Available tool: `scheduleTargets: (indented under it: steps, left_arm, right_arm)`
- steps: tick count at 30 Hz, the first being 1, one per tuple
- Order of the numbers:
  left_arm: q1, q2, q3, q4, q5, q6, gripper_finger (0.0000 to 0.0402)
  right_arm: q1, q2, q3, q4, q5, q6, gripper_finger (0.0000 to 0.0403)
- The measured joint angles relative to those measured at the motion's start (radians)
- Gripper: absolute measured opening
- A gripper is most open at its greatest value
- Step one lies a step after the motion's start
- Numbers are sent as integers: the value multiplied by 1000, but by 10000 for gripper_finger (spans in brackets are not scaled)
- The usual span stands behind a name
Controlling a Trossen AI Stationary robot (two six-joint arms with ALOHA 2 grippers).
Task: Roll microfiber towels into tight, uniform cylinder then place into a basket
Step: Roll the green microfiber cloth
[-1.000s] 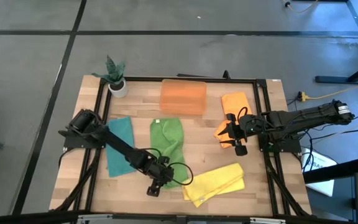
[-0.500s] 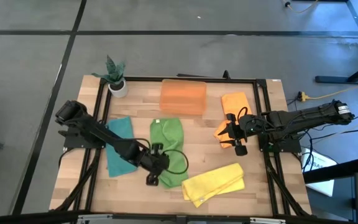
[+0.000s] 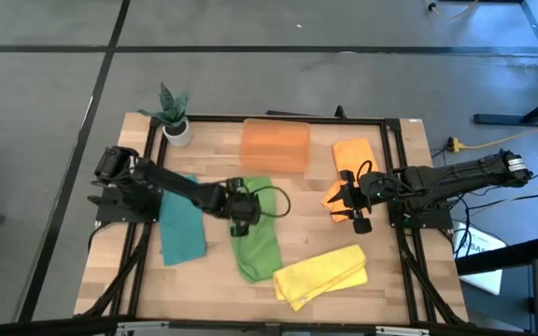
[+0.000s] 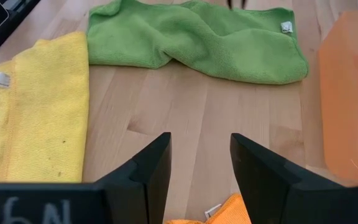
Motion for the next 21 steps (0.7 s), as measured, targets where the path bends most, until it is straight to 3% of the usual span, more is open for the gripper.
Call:
scheduleTargets:
  steps: [10, 21]
  left_arm:
    - [140, -2, 0, 18, 221, 273, 64]
    - [166, 14, -59, 103, 255, 370, 64]
  right_arm:
    - [0, 0, 0, -1, 0, -1, 166]
    - [0, 0, 0, -2, 0, -3, 166]
